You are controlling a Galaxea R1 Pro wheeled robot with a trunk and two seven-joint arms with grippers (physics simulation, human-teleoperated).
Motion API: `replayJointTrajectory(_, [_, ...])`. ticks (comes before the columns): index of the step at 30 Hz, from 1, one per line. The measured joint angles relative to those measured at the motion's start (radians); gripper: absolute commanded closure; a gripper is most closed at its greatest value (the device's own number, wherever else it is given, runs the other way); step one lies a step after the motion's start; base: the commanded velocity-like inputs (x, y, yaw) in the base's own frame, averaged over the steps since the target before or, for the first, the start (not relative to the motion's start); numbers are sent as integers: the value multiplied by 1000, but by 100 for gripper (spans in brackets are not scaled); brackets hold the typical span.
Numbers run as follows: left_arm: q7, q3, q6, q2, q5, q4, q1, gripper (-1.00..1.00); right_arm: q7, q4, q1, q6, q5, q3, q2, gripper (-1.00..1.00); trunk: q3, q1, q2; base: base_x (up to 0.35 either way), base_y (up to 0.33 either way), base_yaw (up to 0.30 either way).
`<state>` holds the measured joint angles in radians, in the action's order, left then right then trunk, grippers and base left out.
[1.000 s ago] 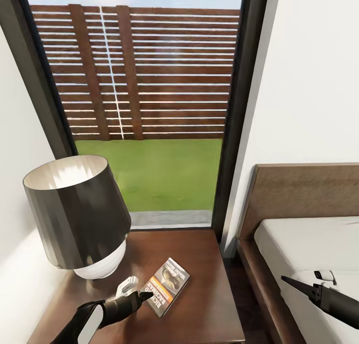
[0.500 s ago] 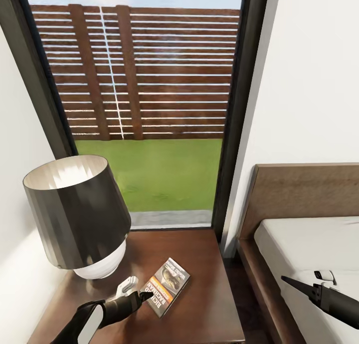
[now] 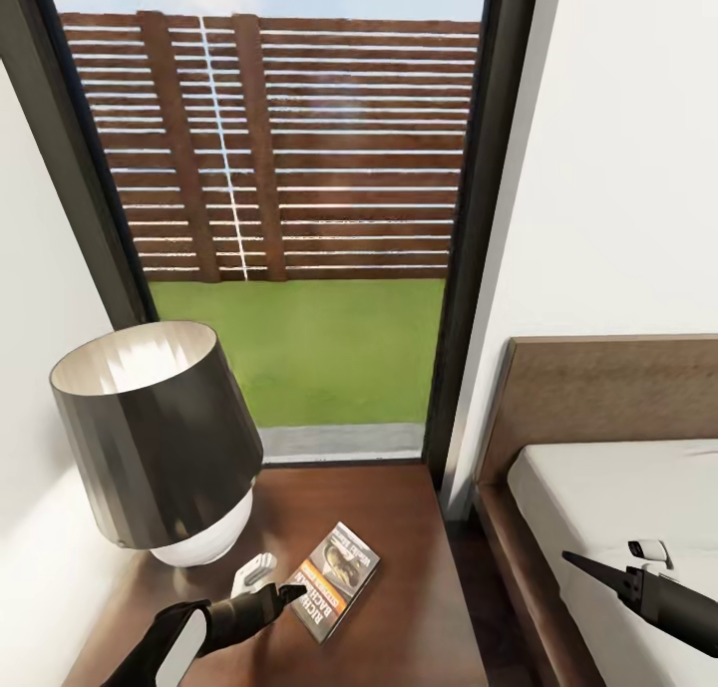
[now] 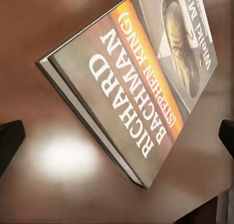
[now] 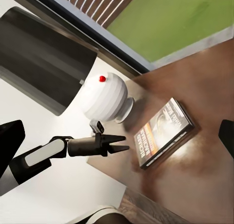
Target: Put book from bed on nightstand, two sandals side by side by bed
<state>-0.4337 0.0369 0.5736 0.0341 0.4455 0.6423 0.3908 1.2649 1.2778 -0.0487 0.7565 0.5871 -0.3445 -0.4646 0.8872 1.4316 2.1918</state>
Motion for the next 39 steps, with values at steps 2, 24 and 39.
replayJointTrajectory(2, [0,0,0,0,0,0,0,-100,0,0,0,0,0,0,0,-100,-6,-8,-14,0,0,0])
replayJointTrajectory(24, [0,0,0,0,2,0,0,-100,3,-1,0,-2,1,-1,0,-100,-75,-92,-168,0,0,0])
replayJointTrajectory(39, [0,-2,0,-2,2,-2,0,-100,5,-2,0,-5,3,-4,0,-100,-122,-150,-273,0,0,0])
